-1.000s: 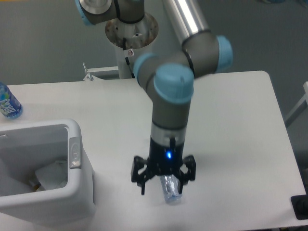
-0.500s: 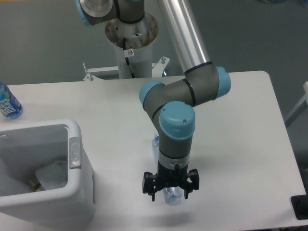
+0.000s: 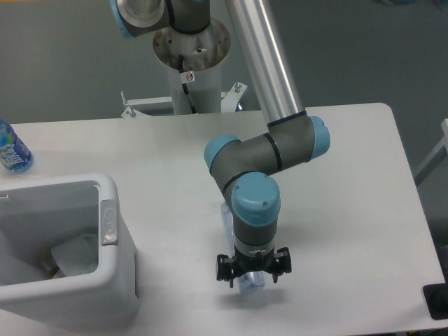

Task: Place the trash in the trash can
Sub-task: 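Lower the gripper and close it around the bottle's middle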

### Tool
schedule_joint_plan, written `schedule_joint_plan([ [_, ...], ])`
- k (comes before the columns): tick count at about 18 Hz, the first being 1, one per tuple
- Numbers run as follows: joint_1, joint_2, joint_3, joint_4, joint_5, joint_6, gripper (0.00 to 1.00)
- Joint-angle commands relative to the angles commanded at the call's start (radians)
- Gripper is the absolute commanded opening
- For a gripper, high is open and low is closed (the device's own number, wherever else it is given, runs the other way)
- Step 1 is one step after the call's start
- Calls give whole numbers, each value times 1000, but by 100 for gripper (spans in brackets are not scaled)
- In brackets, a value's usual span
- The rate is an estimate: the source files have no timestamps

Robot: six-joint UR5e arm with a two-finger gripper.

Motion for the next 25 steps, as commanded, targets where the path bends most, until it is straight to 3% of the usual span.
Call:
schedule_joint_plan([
  [13, 0, -26, -12, 5, 28, -14, 99],
  [17, 0, -25, -12, 5, 28, -8, 85],
  [25, 0, -22, -12, 3, 29, -2, 73],
])
